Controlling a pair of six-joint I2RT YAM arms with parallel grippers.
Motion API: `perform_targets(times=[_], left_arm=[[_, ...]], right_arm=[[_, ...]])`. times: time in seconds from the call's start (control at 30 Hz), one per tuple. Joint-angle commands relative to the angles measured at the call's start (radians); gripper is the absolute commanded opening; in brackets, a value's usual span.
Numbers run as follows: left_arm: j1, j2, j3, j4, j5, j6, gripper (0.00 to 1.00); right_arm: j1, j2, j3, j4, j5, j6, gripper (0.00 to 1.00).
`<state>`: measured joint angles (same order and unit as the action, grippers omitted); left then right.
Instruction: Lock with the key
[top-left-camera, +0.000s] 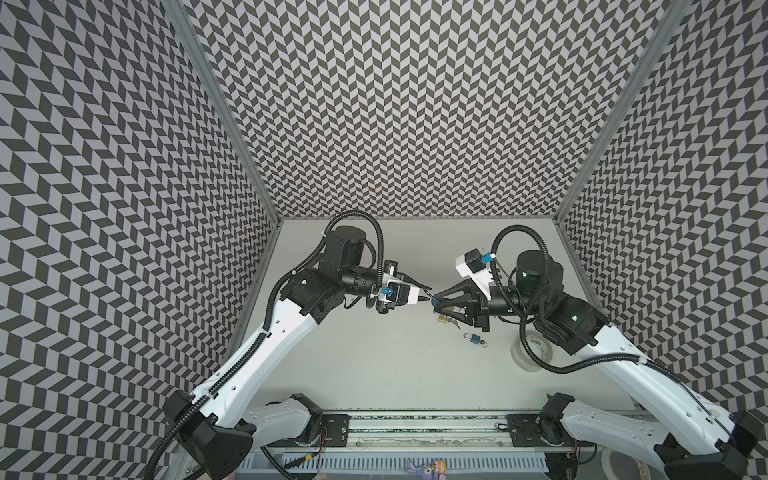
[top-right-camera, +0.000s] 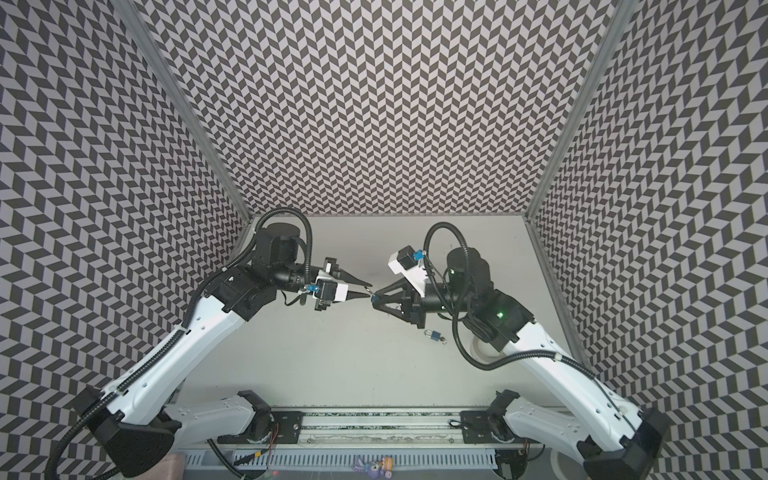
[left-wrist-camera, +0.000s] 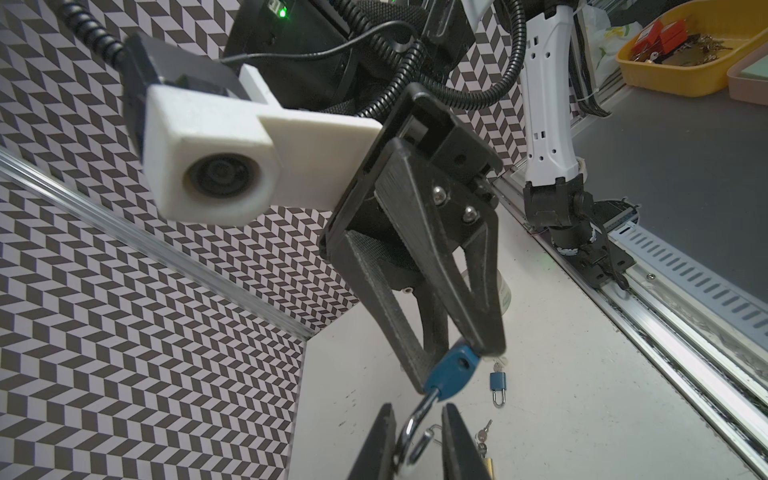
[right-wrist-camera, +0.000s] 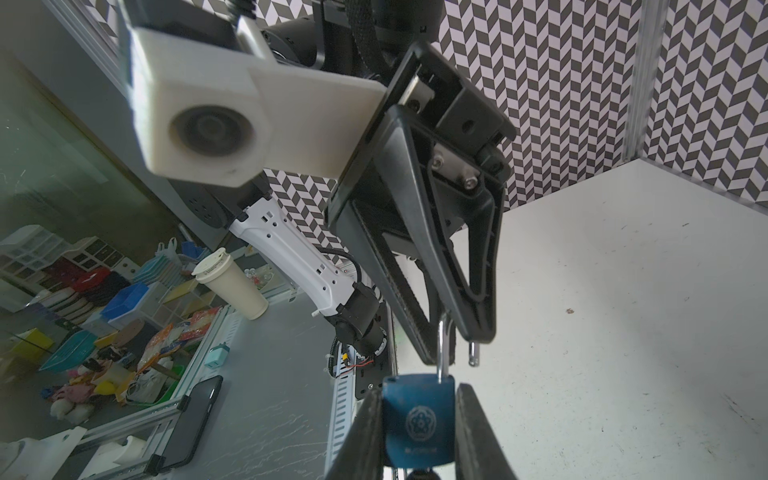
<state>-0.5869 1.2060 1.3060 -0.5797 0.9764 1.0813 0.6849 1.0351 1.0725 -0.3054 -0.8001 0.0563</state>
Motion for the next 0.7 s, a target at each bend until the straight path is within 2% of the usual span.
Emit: perform_targets(times=[0.0,0.17,0.33,0.4,0.43,0.47,0.5,0.57,0.6,0.63,0.67], left_arm=[[-0.006,-0.003,0.021,-0.032,0.015,0.016,0.17],[-0.007,0.0,0.022,-0.036,0.017,0.017,0.14],[-0.008,-0.003,0.022,-0.04,0.016,0.02,0.0],[-0.007,-0.005,0.021,-0.04,0.017,0.02,0.0],[-0.008,-0.006,0.021,-0.039,0.021,0.02,0.0],[-0.007,-0.009,0.021,-0.038,0.022,0.019,0.0],[-0.007,-0.013,0.017,-0.023,0.024,0.006,0.0],[-0.005,-0.026,0.005,0.013,0.022,-0.032,0.0],[-0.003,-0.033,-0.001,0.035,0.018,-0.065,0.0],[0.0,-0.039,-0.007,0.058,0.011,-0.104,0.0],[0.005,-0.044,-0.011,0.083,0.008,-0.149,0.0]], right_arm=[[0.005,-0.001,0.02,0.055,-0.012,-0.018,0.0],[0.005,0.003,0.022,0.06,-0.011,-0.018,0.0],[0.005,0.004,0.023,0.066,-0.002,-0.017,0.0],[0.005,0.002,0.025,0.065,0.004,-0.016,0.0],[0.005,0.0,0.025,0.068,0.008,-0.018,0.03],[0.005,-0.003,0.024,0.073,0.013,-0.016,0.1],[0.005,-0.009,0.022,0.081,0.021,-0.013,0.23],[0.005,-0.034,0.005,0.121,0.062,-0.016,0.57],[0.005,-0.055,-0.018,0.166,0.117,-0.012,0.7],[0.005,-0.087,-0.047,0.217,0.183,-0.005,0.78],[0.005,-0.112,-0.076,0.262,0.252,-0.003,0.83]])
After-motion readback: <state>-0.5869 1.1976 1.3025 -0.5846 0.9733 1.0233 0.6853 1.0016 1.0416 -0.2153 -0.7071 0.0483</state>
